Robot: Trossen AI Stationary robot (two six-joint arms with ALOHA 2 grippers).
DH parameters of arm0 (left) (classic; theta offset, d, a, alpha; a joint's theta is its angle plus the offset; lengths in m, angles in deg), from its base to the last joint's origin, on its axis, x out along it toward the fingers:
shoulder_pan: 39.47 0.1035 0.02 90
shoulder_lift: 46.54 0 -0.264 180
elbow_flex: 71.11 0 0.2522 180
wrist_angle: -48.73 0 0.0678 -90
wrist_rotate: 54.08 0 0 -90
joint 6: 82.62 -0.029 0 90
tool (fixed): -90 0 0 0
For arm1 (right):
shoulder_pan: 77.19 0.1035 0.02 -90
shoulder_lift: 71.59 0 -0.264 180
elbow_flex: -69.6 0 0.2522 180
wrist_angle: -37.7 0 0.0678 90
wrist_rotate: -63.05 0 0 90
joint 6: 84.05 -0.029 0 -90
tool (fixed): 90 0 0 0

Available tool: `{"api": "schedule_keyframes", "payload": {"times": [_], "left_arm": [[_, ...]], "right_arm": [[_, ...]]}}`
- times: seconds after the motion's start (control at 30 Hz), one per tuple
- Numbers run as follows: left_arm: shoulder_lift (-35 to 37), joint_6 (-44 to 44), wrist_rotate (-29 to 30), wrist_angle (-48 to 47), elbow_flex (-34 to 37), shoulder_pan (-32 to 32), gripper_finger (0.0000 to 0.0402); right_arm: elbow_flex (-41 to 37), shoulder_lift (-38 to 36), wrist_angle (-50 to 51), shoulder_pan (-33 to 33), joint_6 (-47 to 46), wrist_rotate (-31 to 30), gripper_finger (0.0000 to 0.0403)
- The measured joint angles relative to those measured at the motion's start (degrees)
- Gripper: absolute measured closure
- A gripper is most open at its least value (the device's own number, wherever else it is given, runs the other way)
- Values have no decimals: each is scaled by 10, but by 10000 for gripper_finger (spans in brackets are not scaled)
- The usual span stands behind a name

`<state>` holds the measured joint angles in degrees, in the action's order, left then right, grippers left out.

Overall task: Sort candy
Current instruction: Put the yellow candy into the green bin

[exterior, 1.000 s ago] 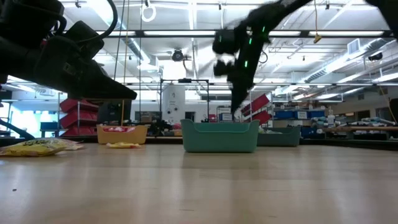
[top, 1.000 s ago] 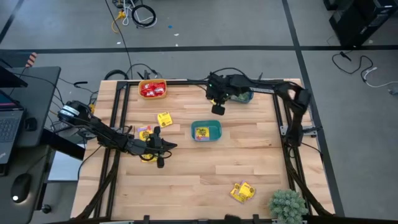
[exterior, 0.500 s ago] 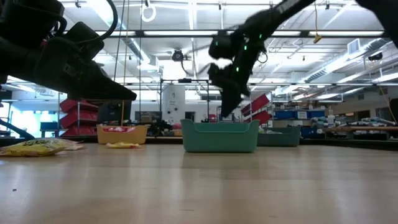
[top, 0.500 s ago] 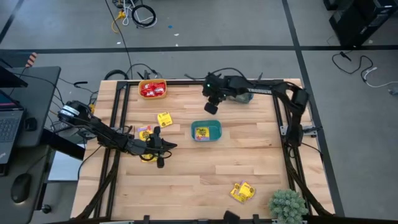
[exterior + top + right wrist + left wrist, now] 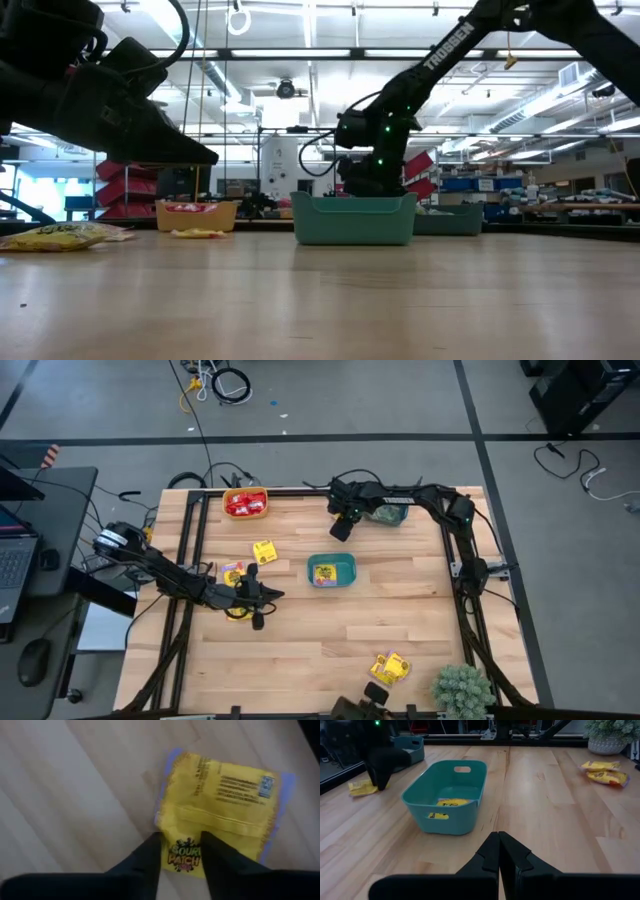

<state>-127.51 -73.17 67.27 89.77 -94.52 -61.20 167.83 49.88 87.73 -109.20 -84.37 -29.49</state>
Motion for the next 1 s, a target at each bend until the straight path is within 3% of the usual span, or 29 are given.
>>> {"api": "schedule_keyframes", "payload": {"times": [0.13,0.2,0.47,0.7,0.87,1.0], "left_arm": [[0,0,0,-3,0,0,398],[0,0,0,-3,0,0,398],[0,0,0,-3,0,0,398],[0,-2,1,-3,0,0,398],[0,-2,1,-3,0,0,398],[0,-1,1,-3,0,0,398]], "right_arm": [[-3,-11,-7,7,17,-2,372],[-4,-26,-10,13,29,-4,392],[-3,-119,17,62,52,-12,400],[-3,-193,76,193,52,-52,402],[-4,-187,102,297,67,-87,403],[-18,-164,101,344,90,-136,403]]}}
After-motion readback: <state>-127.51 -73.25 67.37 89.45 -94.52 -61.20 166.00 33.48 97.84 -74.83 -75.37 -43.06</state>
